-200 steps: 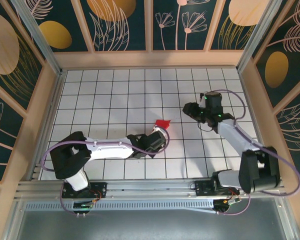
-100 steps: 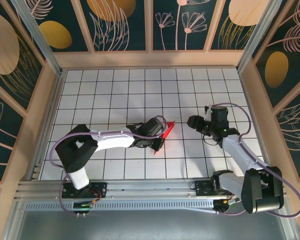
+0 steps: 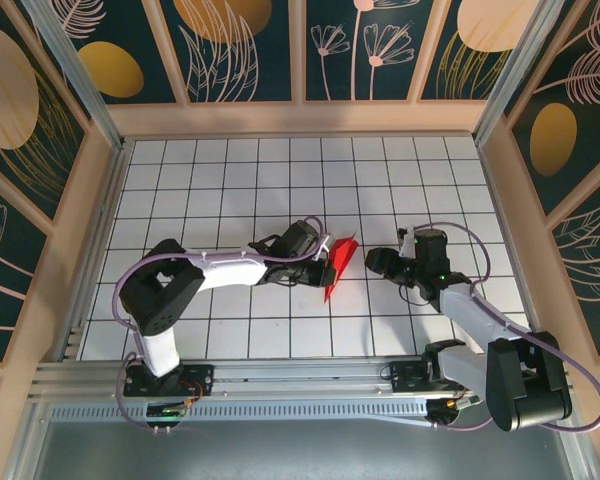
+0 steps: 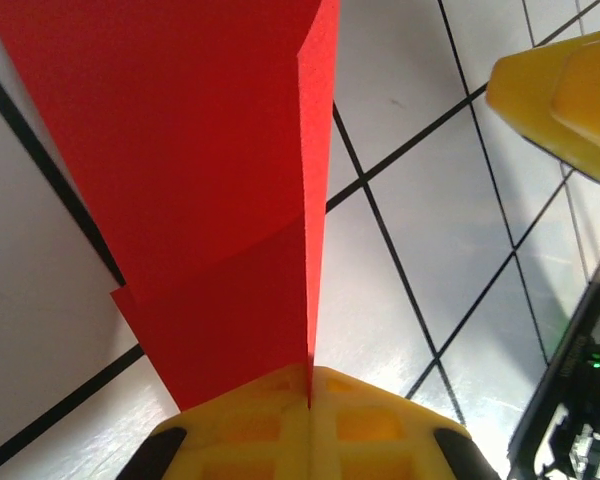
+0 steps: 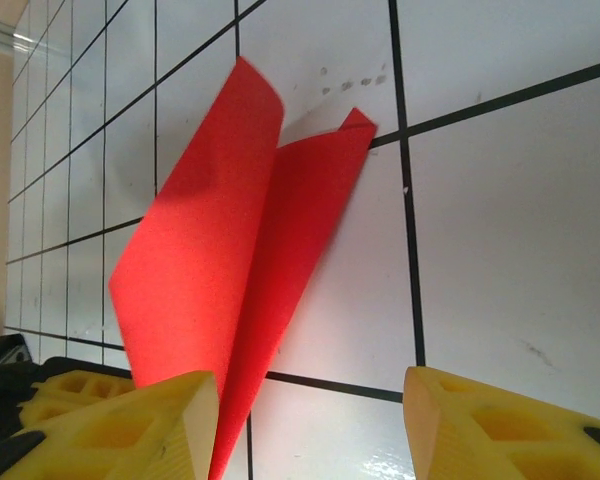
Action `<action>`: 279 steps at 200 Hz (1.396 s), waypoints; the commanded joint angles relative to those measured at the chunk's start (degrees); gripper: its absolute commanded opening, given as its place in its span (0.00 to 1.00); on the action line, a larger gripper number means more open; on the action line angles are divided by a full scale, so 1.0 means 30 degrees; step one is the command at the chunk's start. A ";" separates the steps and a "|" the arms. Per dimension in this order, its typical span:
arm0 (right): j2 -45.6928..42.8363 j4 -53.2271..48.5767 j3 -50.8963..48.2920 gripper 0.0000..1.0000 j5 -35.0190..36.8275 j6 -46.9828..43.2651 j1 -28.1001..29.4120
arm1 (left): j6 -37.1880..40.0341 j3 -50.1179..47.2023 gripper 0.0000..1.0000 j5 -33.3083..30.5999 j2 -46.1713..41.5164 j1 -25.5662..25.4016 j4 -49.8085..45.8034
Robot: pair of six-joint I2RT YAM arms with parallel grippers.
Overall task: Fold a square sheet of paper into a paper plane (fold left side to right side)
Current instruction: Fold the wing for the fifth time at the center of the table.
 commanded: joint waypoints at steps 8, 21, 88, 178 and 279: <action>-0.0239 0.1935 -0.0566 0.52 0.0176 0.1121 0.0569 | -0.1168 -0.0218 0.00 0.1640 0.0821 0.0158 0.1492; -0.0192 0.2198 -0.0680 0.52 0.0391 0.1368 0.0769 | -0.1373 -0.0269 0.00 0.1781 0.1007 0.0142 0.1828; 0.0723 0.3486 -0.1016 0.49 0.1079 0.2345 0.1599 | -0.3131 -0.0956 0.00 0.3235 0.1859 0.0528 0.4716; 0.2941 0.5848 -0.0961 0.45 0.1668 0.4043 0.2416 | -0.5598 -0.2361 0.00 0.4837 0.2742 0.1109 0.8981; 0.5750 0.8011 -0.0391 0.42 0.2046 0.5329 0.3108 | -0.5942 -0.2290 0.00 0.5123 0.3359 0.1233 0.9648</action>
